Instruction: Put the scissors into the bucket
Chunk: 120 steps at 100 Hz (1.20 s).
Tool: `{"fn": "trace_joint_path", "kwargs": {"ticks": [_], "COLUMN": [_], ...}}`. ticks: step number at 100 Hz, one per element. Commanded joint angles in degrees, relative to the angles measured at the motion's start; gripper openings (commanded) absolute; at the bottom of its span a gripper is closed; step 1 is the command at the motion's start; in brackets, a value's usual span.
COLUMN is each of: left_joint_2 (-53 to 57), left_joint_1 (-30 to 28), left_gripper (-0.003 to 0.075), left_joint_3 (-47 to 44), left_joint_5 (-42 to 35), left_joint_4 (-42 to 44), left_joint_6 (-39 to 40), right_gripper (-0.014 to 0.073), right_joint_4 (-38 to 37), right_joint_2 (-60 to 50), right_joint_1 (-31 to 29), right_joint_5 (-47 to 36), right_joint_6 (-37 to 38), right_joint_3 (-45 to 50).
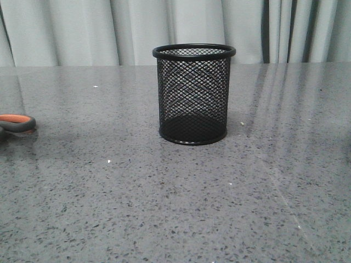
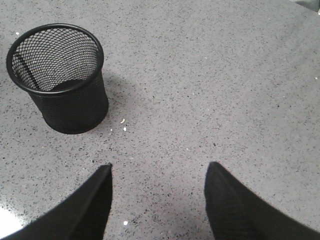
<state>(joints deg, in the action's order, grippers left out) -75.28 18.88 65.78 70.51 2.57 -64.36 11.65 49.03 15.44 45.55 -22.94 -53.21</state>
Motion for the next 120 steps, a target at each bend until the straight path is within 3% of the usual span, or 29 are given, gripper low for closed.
{"fn": "trace_joint_path", "kwargs": {"ticks": [1, 41, 71, 120], "left_joint_2": [1.64, -2.48, -7.8, -15.35], "left_joint_1": [-0.38, -14.75, -15.56, -15.56], "left_gripper": [0.0282, 0.0285, 0.0285, 0.0304], "left_joint_3": [1.86, 1.86, 3.53, 11.47], "left_joint_5": [0.84, -1.02, -3.25, 1.56], "left_joint_4": [-0.38, -9.67, -11.87, -10.79], "left_joint_6": [-1.35, -9.8, -15.27, -19.35], "right_gripper": [0.0374, 0.0374, 0.0374, 0.0374], "right_joint_4": [0.01, -0.01, 0.4, 0.4], "right_joint_2": [-0.08, -0.08, -0.08, -0.08], "right_joint_1": [0.02, 1.34, 1.34, 1.34], "right_joint_5": [-3.87, -3.52, -3.26, -2.18], "right_joint_6": [-0.63, -0.96, -0.96, -1.53], "right_joint_3": [-2.06, -2.06, -2.06, -2.06]}}
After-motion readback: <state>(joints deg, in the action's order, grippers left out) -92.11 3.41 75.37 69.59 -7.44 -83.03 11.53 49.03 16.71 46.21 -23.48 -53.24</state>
